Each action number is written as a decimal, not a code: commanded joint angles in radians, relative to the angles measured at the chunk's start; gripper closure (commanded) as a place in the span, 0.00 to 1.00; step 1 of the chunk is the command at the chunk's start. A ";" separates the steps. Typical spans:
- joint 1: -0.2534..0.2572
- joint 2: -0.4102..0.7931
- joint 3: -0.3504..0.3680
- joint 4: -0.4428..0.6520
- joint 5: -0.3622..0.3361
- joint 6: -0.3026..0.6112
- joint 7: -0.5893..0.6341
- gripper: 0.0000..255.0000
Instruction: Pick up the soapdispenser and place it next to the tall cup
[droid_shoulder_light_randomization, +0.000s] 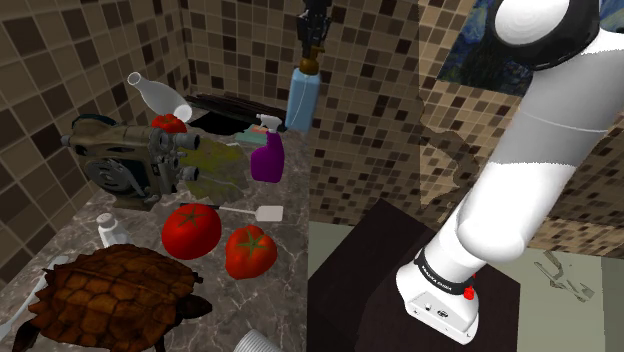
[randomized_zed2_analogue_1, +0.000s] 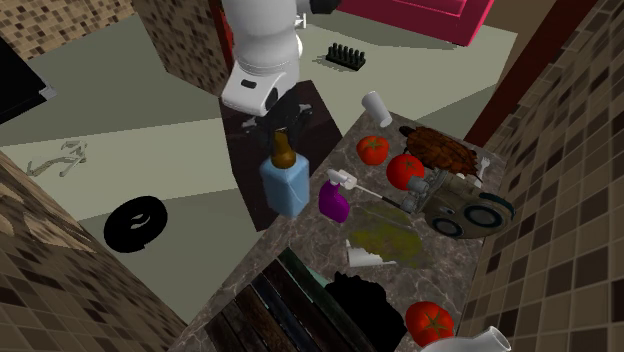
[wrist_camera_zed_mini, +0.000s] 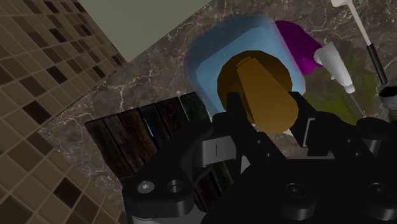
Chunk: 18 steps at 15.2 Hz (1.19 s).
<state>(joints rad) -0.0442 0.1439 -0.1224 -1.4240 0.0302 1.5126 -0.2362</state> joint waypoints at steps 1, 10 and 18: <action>0.021 -0.068 0.013 -0.063 -0.008 -0.004 0.034 1.00; 0.094 -0.309 0.093 -0.246 -0.013 -0.058 0.188 1.00; 0.150 -0.465 0.184 -0.312 0.019 -0.144 0.338 1.00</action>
<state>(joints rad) 0.0991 -0.3092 0.0495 -1.7388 0.0444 1.3833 0.0818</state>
